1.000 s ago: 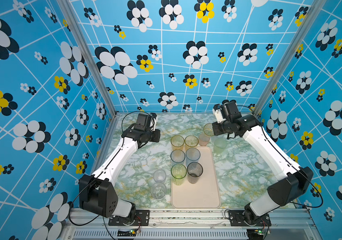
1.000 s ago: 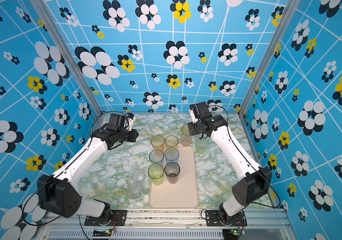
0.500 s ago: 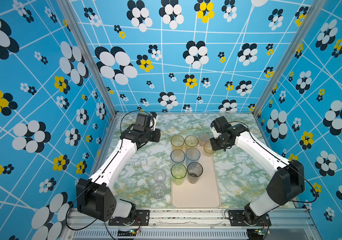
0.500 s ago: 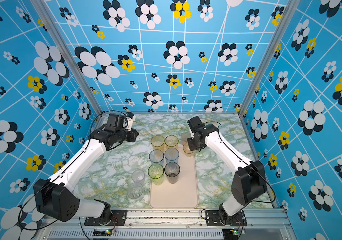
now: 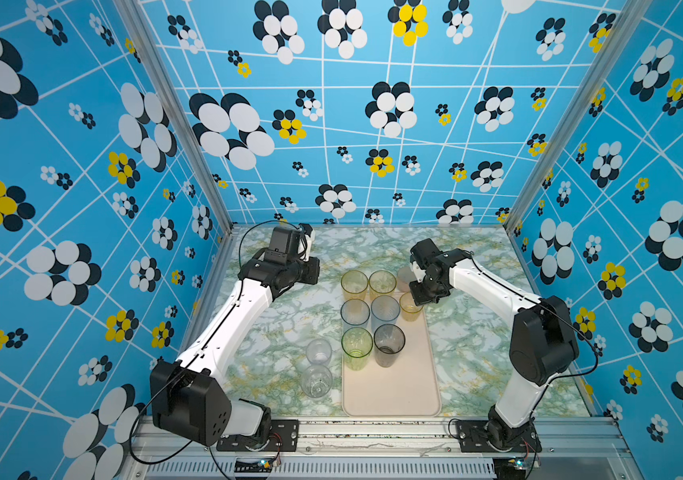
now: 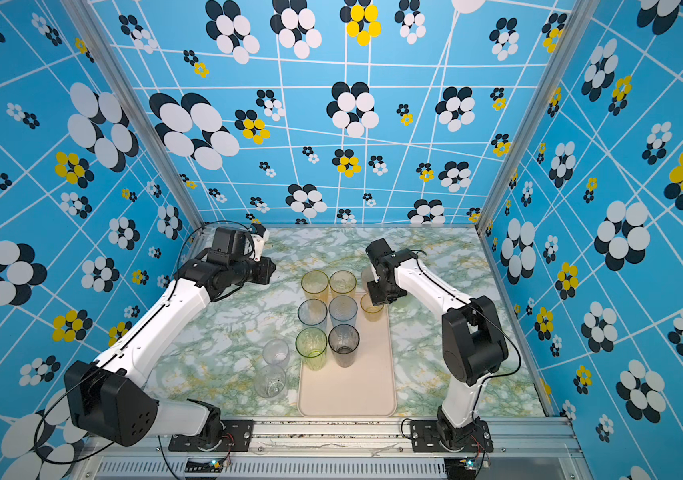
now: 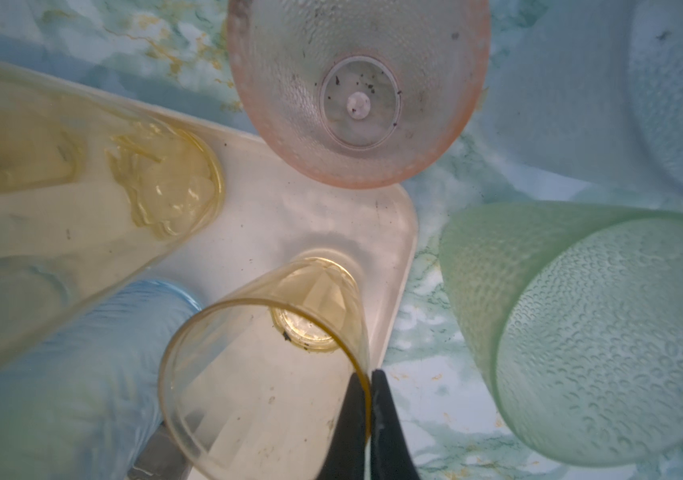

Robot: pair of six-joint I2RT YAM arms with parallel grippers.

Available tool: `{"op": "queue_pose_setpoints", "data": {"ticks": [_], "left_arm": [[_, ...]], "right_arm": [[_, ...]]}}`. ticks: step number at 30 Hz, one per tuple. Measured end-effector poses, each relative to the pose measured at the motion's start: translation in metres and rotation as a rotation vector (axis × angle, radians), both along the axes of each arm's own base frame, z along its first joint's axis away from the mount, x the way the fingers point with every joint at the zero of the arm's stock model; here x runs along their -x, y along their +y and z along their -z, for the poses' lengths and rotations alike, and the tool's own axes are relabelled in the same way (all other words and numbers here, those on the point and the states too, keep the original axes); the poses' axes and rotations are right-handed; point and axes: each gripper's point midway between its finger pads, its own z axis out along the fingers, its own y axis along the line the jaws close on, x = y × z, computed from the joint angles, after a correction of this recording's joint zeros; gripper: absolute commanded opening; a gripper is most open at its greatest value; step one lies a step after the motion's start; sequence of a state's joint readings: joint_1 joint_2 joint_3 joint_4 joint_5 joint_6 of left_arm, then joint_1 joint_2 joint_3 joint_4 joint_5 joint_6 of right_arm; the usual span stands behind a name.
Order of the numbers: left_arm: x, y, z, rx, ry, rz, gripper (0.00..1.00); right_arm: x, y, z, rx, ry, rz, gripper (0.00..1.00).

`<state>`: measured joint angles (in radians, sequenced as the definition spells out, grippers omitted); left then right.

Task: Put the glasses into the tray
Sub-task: 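Lower the amber glass onto the tray and open the right gripper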

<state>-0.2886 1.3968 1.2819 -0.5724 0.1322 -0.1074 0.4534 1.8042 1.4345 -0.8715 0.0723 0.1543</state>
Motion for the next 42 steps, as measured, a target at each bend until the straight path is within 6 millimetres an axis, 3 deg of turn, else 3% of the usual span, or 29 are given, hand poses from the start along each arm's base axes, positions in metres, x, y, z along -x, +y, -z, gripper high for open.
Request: {"op": "queue_pose_setpoints", "data": {"ticks": [11, 23, 42], "left_arm": [[0.000, 0.001, 0.000, -0.006, -0.002, -0.001, 0.21], [-0.001, 0.002, 0.000, -0.009, -0.003, -0.005, 0.21], [0.000, 0.002, 0.001, -0.010, 0.000, -0.005, 0.21]], "right_arm": [[-0.019, 0.005, 0.003, -0.048, -0.018, 0.033, 0.00], [-0.020, 0.005, 0.006, -0.058, -0.011, 0.036, 0.00], [-0.019, 0.006, 0.006, -0.070, -0.005, 0.042, 0.14]]}}
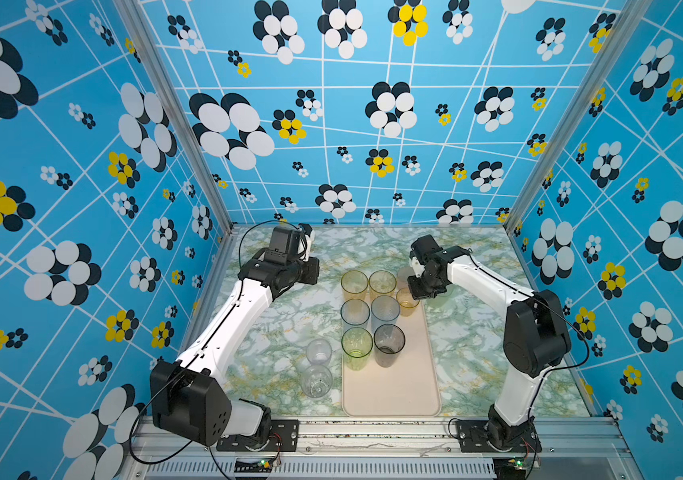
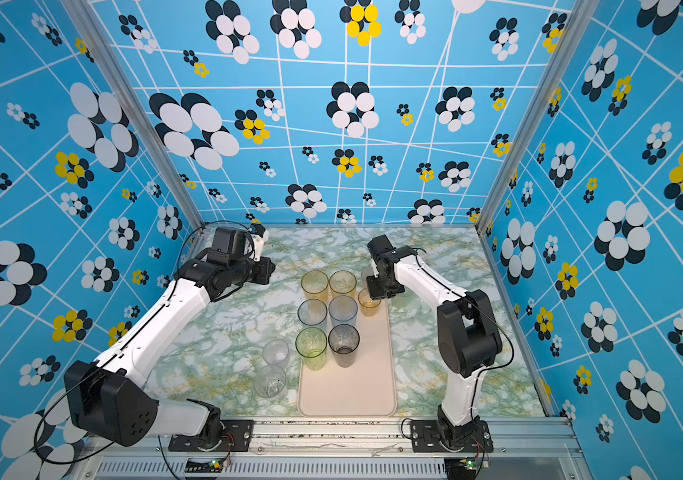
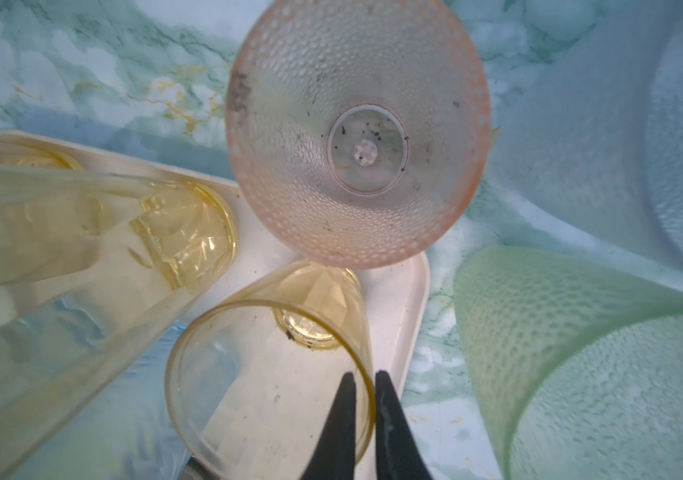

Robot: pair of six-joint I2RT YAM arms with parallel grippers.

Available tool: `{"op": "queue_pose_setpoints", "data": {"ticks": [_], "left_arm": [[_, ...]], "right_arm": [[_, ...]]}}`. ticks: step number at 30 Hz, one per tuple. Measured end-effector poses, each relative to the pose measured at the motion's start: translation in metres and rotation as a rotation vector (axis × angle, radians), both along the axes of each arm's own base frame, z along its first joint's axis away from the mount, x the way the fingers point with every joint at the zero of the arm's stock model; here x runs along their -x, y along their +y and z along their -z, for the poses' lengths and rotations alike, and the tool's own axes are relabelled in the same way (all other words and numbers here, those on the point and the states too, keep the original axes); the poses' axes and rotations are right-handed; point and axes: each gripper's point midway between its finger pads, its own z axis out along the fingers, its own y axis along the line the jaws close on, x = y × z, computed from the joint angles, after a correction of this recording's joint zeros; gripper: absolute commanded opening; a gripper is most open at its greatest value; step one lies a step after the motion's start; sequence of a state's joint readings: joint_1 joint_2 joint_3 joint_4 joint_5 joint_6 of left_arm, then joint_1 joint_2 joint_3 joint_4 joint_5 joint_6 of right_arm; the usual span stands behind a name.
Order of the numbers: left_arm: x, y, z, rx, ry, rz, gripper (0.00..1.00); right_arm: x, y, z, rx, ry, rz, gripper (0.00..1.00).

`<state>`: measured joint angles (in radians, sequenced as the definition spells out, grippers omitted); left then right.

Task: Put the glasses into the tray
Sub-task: 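Lower the amber glass onto the tray and open the right gripper, then raise the right gripper and move it over the pink glass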

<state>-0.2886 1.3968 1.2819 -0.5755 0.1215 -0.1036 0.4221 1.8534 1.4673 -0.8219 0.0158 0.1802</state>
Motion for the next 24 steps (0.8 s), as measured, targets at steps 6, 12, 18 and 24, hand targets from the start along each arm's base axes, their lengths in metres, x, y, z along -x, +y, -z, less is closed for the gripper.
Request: {"op": "queue_pose_setpoints", "data": {"ticks": [6, 12, 18, 24], "left_arm": [[0.000, 0.000, 0.000, 0.000, 0.000, 0.000, 0.21], [0.000, 0.000, 0.000, 0.000, 0.001, 0.000, 0.21], [0.000, 0.000, 0.000, 0.000, 0.000, 0.000, 0.21], [0.004, 0.001, 0.010, 0.003, 0.005, -0.002, 0.21]], "right_arm": [[0.000, 0.000, 0.000, 0.000, 0.000, 0.000, 0.16], [0.001, 0.001, -0.003, -0.009, -0.003, -0.002, 0.18], [0.001, 0.001, -0.025, -0.032, -0.052, -0.003, 0.19], [-0.003, -0.002, -0.052, -0.057, -0.116, 0.002, 0.22]]}}
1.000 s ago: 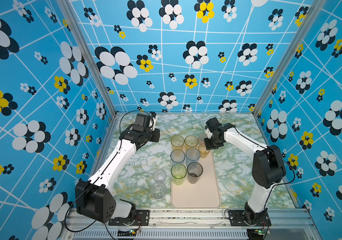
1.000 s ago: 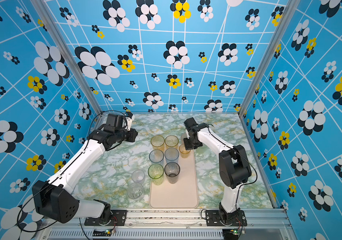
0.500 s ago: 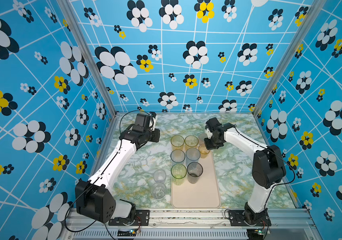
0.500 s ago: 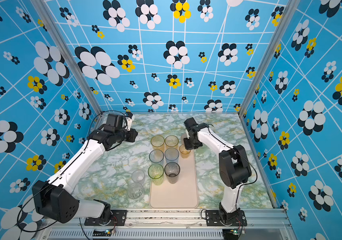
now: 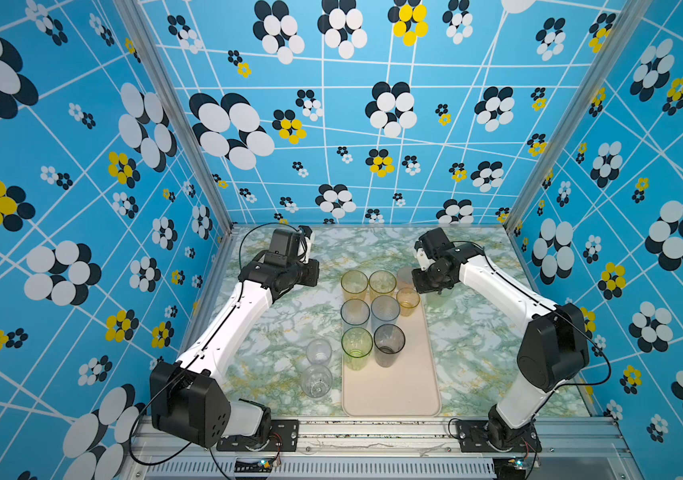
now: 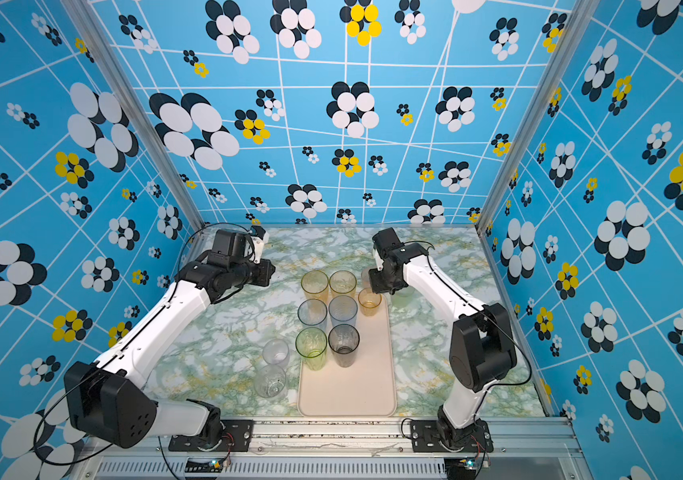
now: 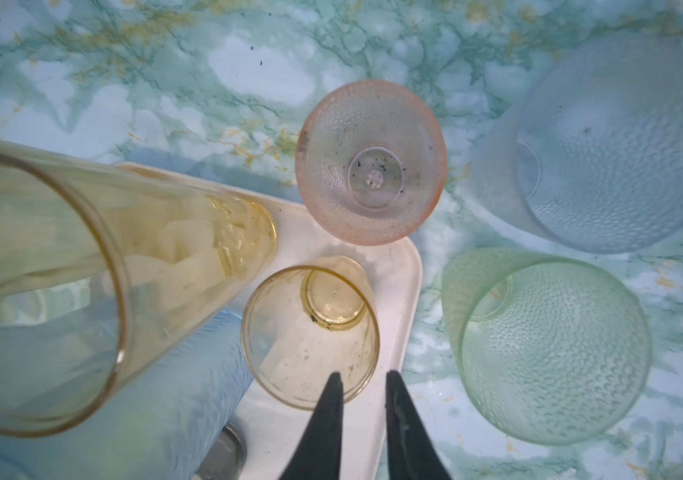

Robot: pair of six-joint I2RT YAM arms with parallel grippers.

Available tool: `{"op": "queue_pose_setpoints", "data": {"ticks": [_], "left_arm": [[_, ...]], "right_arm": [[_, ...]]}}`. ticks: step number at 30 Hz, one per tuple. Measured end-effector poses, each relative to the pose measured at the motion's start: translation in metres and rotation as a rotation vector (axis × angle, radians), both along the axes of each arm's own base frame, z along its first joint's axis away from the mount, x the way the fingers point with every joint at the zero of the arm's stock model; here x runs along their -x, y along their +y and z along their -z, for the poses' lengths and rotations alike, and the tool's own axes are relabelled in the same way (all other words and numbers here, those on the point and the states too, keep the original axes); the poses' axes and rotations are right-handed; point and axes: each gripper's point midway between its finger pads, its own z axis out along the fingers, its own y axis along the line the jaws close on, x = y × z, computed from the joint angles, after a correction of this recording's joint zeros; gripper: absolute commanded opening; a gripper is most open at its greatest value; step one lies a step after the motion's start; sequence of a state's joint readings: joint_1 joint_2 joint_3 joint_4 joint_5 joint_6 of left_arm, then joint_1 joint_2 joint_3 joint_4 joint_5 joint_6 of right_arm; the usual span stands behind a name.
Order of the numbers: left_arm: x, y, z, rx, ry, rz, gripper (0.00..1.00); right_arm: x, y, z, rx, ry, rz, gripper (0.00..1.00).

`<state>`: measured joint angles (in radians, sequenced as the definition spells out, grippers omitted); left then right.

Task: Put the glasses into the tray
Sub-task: 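Raise the right gripper and move it over the pink glass, then lower the right gripper onto the pink glass rim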

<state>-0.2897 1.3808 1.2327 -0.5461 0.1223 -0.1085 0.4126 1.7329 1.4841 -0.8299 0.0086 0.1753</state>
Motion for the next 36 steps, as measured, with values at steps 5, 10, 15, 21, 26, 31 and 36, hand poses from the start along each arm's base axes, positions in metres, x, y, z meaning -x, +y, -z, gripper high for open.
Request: {"op": "queue_pose_setpoints", "data": {"ticks": [5, 10, 15, 21, 26, 31, 36], "left_arm": [[0.003, -0.006, 0.009, 0.006, -0.005, 0.003, 0.21], [0.002, -0.015, 0.009, 0.016, -0.021, 0.010, 0.21], [0.001, -0.015, 0.008, 0.018, -0.026, 0.010, 0.21], [0.001, -0.015, 0.008, 0.017, -0.026, 0.010, 0.21], [0.001, -0.013, 0.009, 0.016, -0.024, 0.006, 0.22], [0.001, -0.011, 0.009, 0.014, -0.024, 0.003, 0.22], [0.000, -0.008, 0.009, 0.013, -0.023, -0.003, 0.22]], "right_arm": [[-0.022, 0.001, -0.021, -0.017, -0.051, 0.013, 0.22], [-0.059, 0.008, -0.029, -0.023, -0.082, 0.016, 0.21], [-0.079, 0.008, -0.005, 0.011, -0.023, 0.008, 0.21], [-0.085, 0.007, 0.018, 0.049, 0.052, -0.010, 0.21], [-0.086, 0.006, 0.017, 0.064, 0.057, -0.019, 0.23], [-0.093, 0.005, 0.017, 0.079, 0.054, -0.016, 0.23], [-0.094, 0.003, 0.039, 0.098, 0.098, -0.011, 0.23]]}}
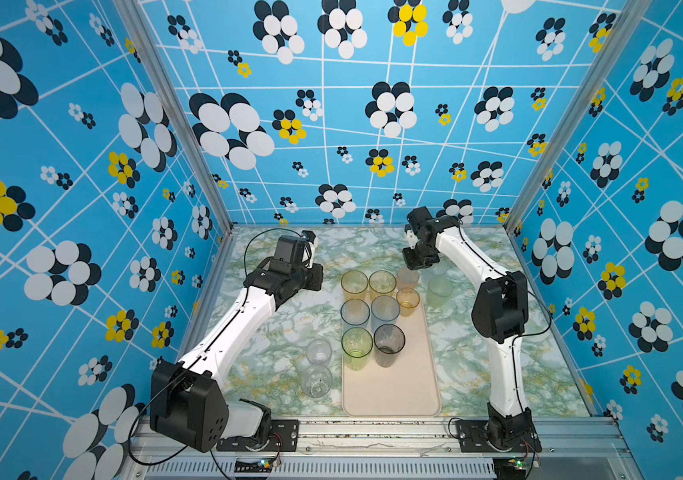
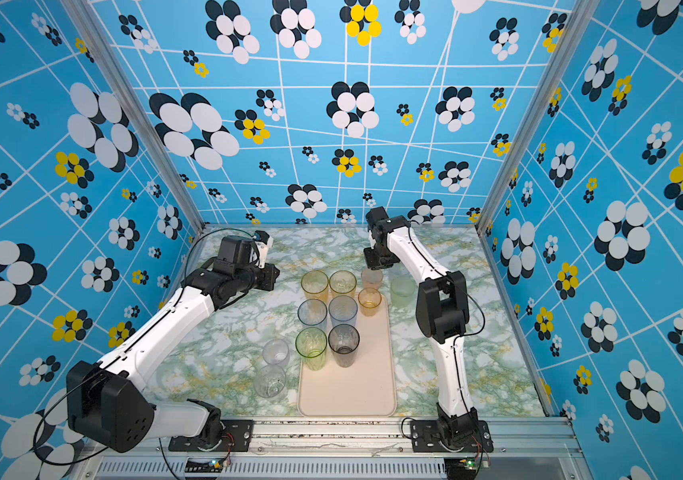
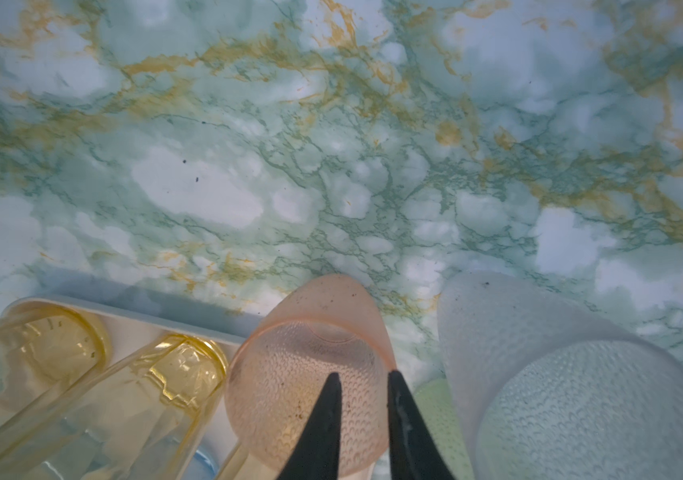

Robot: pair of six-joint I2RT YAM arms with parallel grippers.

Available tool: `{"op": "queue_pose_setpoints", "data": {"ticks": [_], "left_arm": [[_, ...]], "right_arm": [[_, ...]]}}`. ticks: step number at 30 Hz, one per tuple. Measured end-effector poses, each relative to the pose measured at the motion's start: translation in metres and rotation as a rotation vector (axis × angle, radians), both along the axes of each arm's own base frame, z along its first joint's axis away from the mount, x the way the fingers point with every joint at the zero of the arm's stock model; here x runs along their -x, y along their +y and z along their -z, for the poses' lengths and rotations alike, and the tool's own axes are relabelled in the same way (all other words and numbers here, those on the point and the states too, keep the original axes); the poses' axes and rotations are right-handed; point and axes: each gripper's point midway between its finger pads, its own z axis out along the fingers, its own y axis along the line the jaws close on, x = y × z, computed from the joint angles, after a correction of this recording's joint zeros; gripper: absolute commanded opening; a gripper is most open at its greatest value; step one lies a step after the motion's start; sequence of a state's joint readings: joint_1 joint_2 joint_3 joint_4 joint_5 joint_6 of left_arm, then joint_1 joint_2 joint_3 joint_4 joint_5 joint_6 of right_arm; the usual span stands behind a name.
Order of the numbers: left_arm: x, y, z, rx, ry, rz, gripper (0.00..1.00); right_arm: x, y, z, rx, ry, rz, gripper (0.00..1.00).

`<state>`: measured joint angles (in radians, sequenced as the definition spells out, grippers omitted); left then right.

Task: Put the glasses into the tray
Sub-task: 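Lower the right gripper onto the pink glass rim, then close the right gripper on the pink glass and lift it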

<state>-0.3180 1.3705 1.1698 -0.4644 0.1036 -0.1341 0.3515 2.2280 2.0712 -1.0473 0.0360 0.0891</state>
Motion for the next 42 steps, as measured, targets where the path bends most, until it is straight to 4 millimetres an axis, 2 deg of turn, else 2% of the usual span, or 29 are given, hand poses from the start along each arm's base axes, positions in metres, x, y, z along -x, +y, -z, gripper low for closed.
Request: {"op": "queue_pose_setpoints", "data": {"ticks": [4, 11, 39, 42], "left_arm": [[-0.0004, 0.0024, 0.0005, -0.003, 0.001, -0.004, 0.21], [-0.0018, 0.0061, 0.0005, -0.005, 0.000, -0.011, 0.22], [-0.0013, 0.0069, 0.0012, -0.006, 0.004, -0.012, 0.21], [-0.0013, 0.0069, 0.0012, -0.006, 0.004, -0.012, 0.21]], "right_arm": [[0.0012, -0.0028, 0.0054, 0.011, 0.020, 0.004, 0.24], [-0.0022, -0.0037, 0.0011, 0.007, 0.009, 0.008, 0.24], [-0.0018, -0.0036, 0.0041, 0.006, 0.007, 0.004, 0.27], [0.0034, -0.0050, 0.0002, 0.002, 0.002, 0.000, 0.27]]}}
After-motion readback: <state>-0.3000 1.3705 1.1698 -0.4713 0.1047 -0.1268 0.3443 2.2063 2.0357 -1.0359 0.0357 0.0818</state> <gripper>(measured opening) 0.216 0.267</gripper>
